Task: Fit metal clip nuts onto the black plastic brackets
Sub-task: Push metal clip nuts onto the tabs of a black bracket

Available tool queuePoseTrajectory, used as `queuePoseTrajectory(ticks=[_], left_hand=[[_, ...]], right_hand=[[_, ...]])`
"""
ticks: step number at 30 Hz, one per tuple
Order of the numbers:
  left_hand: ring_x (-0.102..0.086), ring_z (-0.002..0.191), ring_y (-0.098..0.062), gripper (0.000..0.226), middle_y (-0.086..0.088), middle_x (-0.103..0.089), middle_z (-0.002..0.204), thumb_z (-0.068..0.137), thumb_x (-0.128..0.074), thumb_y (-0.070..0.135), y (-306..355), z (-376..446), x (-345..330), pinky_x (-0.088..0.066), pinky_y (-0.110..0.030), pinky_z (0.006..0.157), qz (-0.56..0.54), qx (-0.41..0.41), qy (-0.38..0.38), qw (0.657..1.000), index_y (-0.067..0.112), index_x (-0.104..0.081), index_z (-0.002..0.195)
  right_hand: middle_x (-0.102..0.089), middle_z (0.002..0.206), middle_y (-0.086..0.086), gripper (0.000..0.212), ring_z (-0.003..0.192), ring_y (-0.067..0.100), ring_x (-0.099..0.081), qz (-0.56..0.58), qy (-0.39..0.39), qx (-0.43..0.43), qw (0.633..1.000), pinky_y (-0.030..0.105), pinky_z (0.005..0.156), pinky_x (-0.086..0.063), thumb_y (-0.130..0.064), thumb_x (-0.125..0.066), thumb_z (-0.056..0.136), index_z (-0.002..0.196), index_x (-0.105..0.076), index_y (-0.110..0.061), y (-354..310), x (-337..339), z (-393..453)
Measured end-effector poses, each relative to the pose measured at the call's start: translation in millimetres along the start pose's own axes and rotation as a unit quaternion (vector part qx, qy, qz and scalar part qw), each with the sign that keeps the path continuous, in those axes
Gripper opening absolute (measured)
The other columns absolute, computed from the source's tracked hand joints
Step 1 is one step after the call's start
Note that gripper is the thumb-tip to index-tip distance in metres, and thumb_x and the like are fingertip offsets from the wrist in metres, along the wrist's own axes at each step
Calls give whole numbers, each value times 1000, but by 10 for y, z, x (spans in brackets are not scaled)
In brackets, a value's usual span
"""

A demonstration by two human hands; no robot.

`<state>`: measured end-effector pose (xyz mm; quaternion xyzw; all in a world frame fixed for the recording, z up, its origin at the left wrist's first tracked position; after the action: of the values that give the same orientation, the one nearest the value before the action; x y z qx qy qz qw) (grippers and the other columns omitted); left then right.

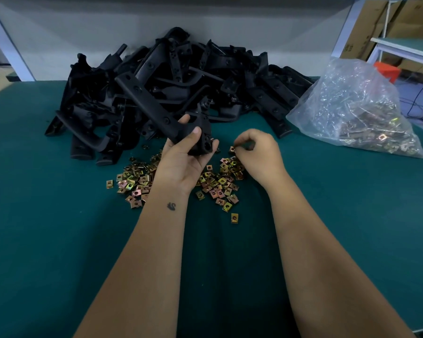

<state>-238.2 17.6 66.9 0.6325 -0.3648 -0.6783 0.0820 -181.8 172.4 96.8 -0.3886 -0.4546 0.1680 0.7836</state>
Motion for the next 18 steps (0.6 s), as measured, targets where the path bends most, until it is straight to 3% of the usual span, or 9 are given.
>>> queuePoseTrajectory(ticks=[3,7,11,18], left_hand=[[-66,101,-26,23,-12,-65,116,96,-57,0,2,5,-7,-60,-33,68,3,-2,-6,1000,18,-65,108],[-74,88,-25,22,-14,-69,110,97,-56,1,-20,-9,-46,-60,-31,67,-1,0,-16,1000,15,-63,112],[-74,86,-24,22,-13,-73,102,96,-57,1,-52,-21,-80,-60,-29,66,-12,7,-23,1000,14,-64,112],[-73,90,-18,23,-5,-75,101,96,-57,5,-82,-19,-90,-59,-29,71,11,15,-31,999,23,-64,109]], right_hand=[[-65,83,-7,22,74,0,-59,179,23,-11,984,11,68,-44,0,-64,89,87,-62,-22,-83,-4,-11],[-72,85,2,26,78,8,-66,386,9,-58,920,20,73,-51,6,-66,87,101,-65,-16,-122,-154,-24],[-71,94,10,22,93,20,-67,443,4,-69,894,34,92,-53,9,-63,87,94,-70,-11,-152,-222,-42],[-70,96,11,19,92,20,-67,503,-3,-63,862,27,88,-53,8,-60,90,95,-70,-7,-184,-208,-55]])
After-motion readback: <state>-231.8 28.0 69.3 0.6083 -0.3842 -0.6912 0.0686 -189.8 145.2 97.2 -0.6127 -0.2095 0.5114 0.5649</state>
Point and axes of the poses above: each hand's wrist, its own z-axis towards the middle knuckle, its own x-axis out of the back of the hand, y = z × x, the point moved 9 cm from there along z, towards the middle knuckle
